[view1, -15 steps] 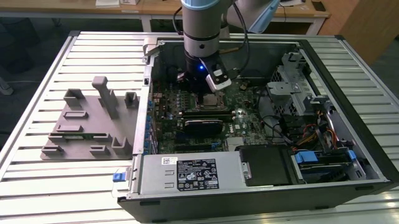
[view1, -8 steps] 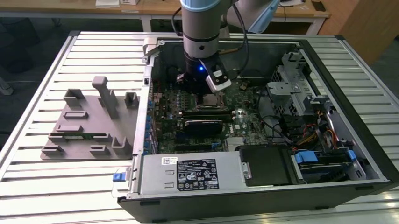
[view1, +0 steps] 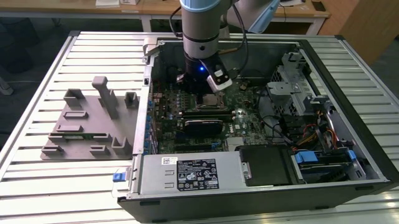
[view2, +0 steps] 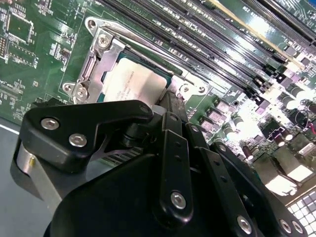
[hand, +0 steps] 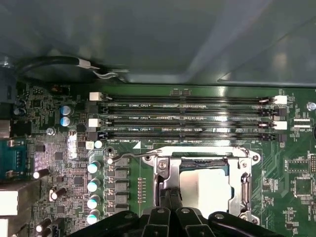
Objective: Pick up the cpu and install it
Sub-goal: 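Close the cpu cover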
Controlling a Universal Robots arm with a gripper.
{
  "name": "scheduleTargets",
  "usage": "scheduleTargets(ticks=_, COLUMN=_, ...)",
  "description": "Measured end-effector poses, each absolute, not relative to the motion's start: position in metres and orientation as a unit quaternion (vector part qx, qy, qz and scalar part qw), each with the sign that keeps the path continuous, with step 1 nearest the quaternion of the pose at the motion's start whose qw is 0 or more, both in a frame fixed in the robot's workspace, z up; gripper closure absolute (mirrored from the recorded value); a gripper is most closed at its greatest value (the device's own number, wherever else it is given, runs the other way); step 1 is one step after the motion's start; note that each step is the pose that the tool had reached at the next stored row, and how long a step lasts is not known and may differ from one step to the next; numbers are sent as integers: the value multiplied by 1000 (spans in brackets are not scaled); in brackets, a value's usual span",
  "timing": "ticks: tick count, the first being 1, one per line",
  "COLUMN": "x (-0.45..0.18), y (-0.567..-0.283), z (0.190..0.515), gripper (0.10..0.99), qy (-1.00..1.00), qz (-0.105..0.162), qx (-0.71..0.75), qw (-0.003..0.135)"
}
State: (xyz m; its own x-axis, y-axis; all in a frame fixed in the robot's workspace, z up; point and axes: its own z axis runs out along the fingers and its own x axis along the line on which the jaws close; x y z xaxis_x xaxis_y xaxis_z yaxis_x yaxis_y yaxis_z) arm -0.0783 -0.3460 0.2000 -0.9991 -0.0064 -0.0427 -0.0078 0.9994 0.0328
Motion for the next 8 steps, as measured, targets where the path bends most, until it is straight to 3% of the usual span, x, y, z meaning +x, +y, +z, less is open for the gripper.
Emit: scheduleTargets(ticks=8, x=-78, y=-346, z=199, gripper=980, qy=1000, qz=16, qx=-11, qw=21)
